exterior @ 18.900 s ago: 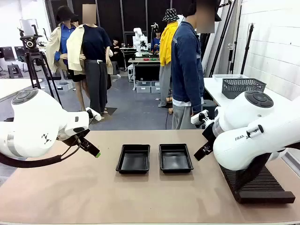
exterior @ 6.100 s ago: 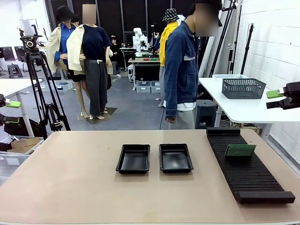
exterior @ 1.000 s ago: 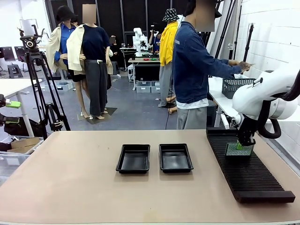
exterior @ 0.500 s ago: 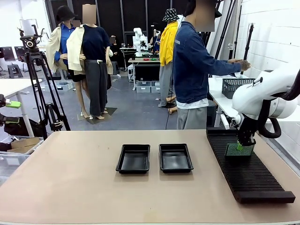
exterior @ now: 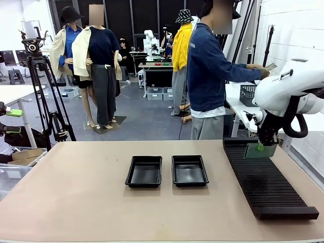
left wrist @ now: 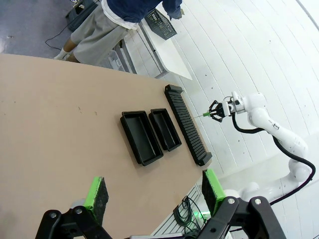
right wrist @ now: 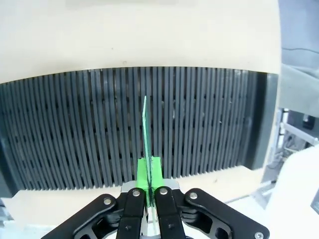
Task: Inspect and transfer BCBs to ESD trays.
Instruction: Pick up the Blank PCB from the PCB Rack and place it in the left ESD tray.
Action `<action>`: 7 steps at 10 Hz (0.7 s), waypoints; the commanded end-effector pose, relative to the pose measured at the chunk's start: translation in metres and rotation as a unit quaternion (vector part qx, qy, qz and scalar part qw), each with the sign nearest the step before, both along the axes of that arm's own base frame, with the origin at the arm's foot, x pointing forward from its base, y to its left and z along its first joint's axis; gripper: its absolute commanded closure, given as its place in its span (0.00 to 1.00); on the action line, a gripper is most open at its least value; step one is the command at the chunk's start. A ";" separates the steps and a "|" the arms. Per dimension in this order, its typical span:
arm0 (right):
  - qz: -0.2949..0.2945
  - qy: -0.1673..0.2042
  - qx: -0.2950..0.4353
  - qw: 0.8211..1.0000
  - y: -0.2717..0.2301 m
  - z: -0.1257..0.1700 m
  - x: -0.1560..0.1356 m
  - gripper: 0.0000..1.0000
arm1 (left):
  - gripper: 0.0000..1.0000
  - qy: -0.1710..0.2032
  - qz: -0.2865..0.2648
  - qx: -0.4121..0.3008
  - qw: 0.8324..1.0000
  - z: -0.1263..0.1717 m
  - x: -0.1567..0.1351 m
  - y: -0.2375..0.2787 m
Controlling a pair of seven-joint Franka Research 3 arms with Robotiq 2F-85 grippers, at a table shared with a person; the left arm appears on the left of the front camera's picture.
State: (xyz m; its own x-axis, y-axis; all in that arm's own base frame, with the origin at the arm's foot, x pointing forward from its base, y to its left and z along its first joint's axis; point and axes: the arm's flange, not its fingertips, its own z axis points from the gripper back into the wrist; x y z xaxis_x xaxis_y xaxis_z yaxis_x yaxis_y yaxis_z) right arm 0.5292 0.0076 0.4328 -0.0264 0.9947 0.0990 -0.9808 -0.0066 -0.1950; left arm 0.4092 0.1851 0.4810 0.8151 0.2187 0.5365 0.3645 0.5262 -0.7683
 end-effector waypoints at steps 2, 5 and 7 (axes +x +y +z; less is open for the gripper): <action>-0.011 -0.015 -0.014 1.000 0.011 0.051 -0.016 1.00 | 0.00 0.000 -0.001 0.000 1.000 0.000 -0.003 0.000; -0.023 0.001 -0.006 1.000 0.017 0.097 -0.033 1.00 | 0.00 0.000 -0.001 0.000 1.000 0.000 -0.003 0.000; -0.086 -0.018 -0.005 0.996 0.030 0.109 -0.047 1.00 | 0.00 0.000 -0.001 0.000 1.000 0.000 -0.003 0.000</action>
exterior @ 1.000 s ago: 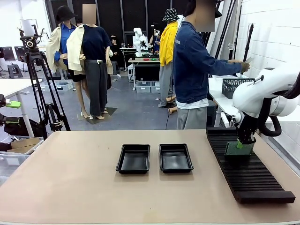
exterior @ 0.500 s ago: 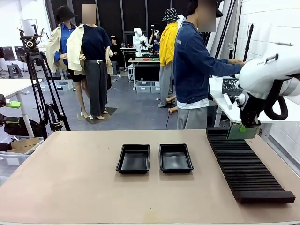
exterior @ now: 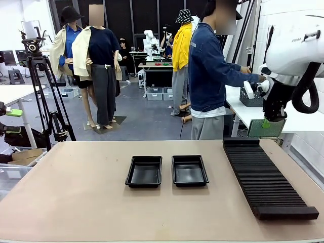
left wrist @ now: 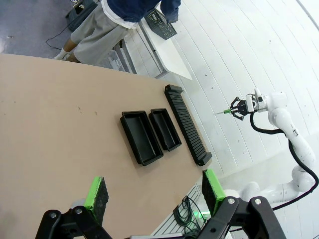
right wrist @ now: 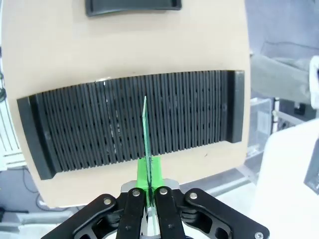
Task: Inspect and transfer BCBs to ESD trays.
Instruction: Pick up the Blank PCB from the PCB Rack and place it in the left ESD tray.
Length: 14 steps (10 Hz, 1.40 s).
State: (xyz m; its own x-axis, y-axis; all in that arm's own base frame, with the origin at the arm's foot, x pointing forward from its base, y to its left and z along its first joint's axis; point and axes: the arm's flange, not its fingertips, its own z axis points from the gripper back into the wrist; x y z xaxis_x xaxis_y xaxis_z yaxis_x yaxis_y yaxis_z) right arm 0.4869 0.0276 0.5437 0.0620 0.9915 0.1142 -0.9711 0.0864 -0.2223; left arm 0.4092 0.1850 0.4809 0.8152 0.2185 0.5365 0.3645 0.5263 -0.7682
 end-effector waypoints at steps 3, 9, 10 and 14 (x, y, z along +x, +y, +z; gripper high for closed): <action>-0.210 -0.009 0.003 0.978 0.037 -0.006 -0.016 1.00 | 0.00 0.000 -0.001 0.000 1.000 0.000 -0.003 0.000; -0.506 0.085 0.062 0.856 0.105 0.016 -0.062 1.00 | 0.00 0.000 -0.001 0.000 1.000 0.000 -0.003 0.000; -0.541 0.087 0.084 0.832 0.119 0.017 -0.066 1.00 | 0.00 0.000 -0.001 0.000 1.000 0.000 -0.003 0.000; -0.609 0.090 0.161 0.771 0.185 0.001 -0.052 1.00 | 0.00 0.000 -0.001 0.000 1.000 0.000 -0.003 0.000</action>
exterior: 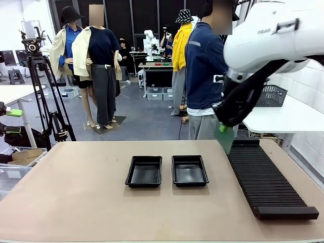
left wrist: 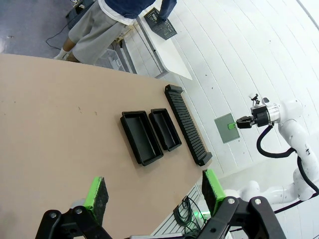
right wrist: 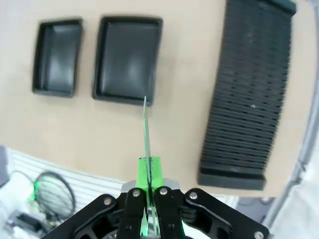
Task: Inspect and transfer BCBs to ESD trays.
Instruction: Pick up the Blank PCB from the PCB Rack and place it in the left ESD tray.
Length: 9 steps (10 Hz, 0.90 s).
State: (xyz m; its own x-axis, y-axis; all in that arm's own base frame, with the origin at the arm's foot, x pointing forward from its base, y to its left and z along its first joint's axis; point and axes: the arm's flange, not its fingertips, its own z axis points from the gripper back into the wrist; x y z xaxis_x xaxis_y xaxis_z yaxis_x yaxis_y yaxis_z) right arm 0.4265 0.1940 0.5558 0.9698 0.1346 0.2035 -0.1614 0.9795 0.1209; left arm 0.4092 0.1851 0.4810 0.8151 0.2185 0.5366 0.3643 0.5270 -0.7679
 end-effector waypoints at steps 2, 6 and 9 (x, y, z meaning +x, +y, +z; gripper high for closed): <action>-0.049 -0.007 0.033 0.998 0.063 -0.025 0.013 1.00 | 0.00 0.000 -0.001 -0.001 1.000 0.000 -0.003 0.000; -0.042 0.022 0.033 0.998 0.147 -0.053 0.001 1.00 | 0.00 0.000 -0.001 -0.001 1.000 0.000 -0.003 0.000; -0.042 0.035 0.050 0.997 0.203 -0.065 0.001 1.00 | 0.00 0.000 -0.001 -0.001 1.000 0.000 -0.003 0.000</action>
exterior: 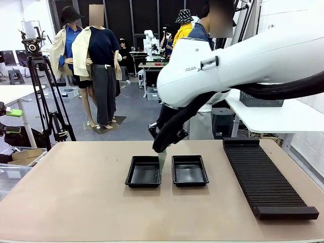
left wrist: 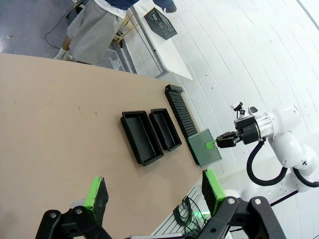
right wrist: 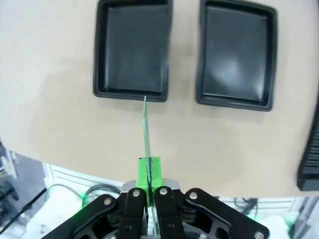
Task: Inspect and transfer BCBs to ESD trays.
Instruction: Pick up the Blank PCB from the PCB Rack and place it in the left ESD tray.
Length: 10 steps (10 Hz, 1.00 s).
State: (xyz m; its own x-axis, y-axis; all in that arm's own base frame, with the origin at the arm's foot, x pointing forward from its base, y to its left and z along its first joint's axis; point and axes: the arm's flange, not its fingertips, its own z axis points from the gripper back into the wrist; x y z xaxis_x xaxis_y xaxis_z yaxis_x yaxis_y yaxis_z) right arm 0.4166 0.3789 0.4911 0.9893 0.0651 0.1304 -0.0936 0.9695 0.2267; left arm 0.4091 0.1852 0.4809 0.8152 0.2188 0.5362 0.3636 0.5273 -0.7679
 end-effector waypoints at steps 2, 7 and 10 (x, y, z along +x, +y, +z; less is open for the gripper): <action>-0.007 0.004 0.012 1.000 0.049 -0.010 0.015 1.00 | 0.00 0.000 -0.001 -0.001 1.000 0.000 -0.002 0.000; -0.025 -0.004 0.014 1.000 0.113 -0.033 0.047 1.00 | 0.00 0.000 -0.001 -0.001 1.000 0.000 -0.002 0.000; -0.007 0.009 0.022 1.000 0.106 -0.037 0.044 1.00 | 0.00 0.000 -0.001 -0.001 1.000 0.000 -0.002 0.000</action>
